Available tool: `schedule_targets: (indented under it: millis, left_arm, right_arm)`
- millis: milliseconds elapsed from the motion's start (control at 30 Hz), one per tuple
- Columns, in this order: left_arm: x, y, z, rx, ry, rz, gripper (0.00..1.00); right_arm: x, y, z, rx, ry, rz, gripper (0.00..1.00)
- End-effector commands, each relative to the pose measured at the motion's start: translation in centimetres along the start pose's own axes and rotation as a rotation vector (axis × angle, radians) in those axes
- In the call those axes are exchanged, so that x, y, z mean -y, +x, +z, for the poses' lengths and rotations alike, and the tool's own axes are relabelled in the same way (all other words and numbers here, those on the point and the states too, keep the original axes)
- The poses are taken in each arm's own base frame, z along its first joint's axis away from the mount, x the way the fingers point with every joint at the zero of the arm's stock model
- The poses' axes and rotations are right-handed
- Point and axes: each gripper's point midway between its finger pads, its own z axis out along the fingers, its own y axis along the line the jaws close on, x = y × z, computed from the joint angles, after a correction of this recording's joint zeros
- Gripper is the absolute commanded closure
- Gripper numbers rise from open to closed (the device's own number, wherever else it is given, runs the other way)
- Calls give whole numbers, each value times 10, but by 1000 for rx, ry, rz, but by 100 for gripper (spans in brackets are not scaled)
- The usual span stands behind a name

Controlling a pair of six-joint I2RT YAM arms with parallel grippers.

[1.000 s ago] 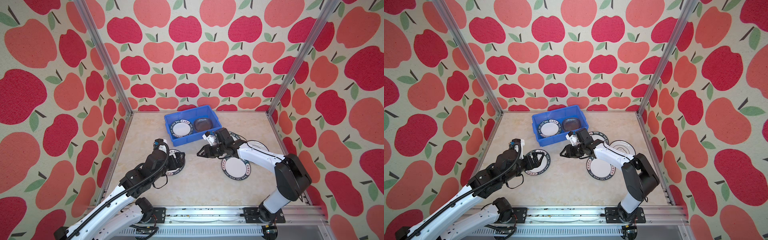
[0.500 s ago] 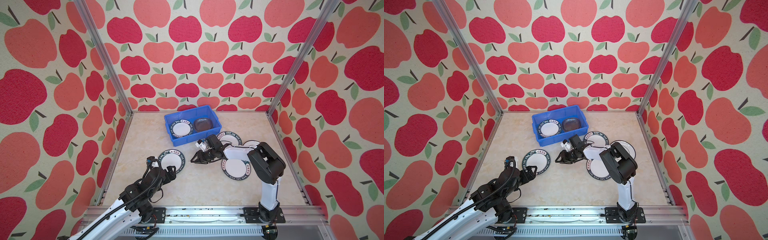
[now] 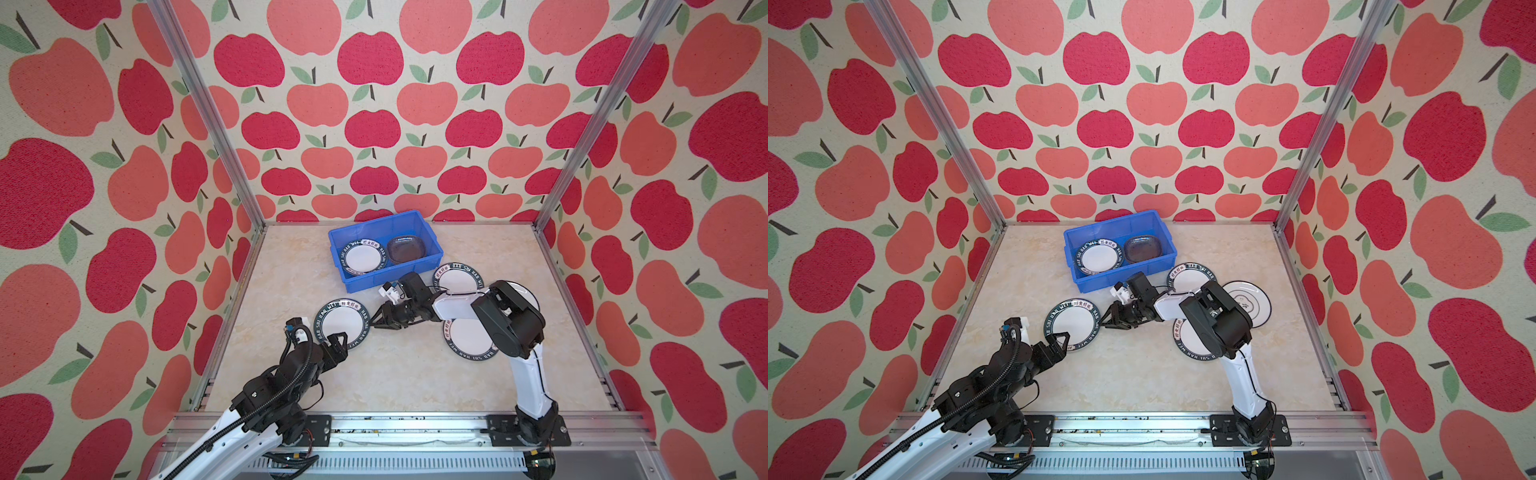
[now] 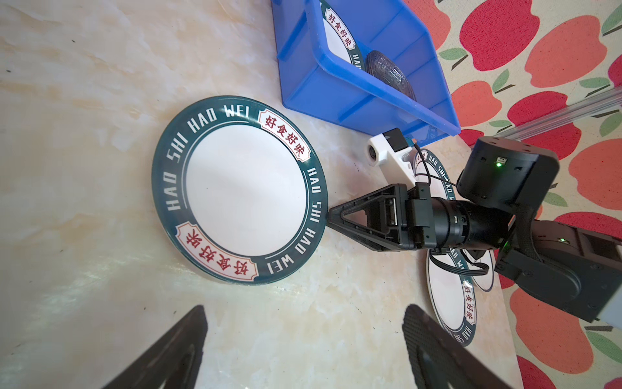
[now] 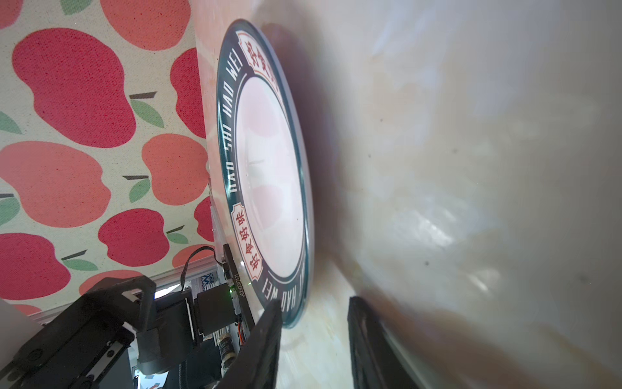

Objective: Place the plates into the plastic bin on the countertop
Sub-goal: 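Withdraw the left gripper from the bin while the right gripper reaches a white plate, then grip the white green-rimmed plate's rim with the right gripper and lift it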

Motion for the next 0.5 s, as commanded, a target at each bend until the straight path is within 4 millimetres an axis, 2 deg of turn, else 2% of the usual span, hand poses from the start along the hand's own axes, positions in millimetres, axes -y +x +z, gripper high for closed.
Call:
schedule_targets:
  millis: [0,300,433,467]
  left_arm:
    - [-11,1,-2,5,-46,2,7]
    - [-14,-2,-5,8,-65,5,7]
    - [-14,-6,-8,15,-68,10,7]
    - [-14,-7,-8,18,-70,12,6]
  right_arm:
    - [3,-1,12,-14,-8,36,66]
    - [14,-10,24,-2,-8,96,76]
    - [13,-11,26,-3,-18,107,94]
    - [13,-10,25,-4,-19,108,95]
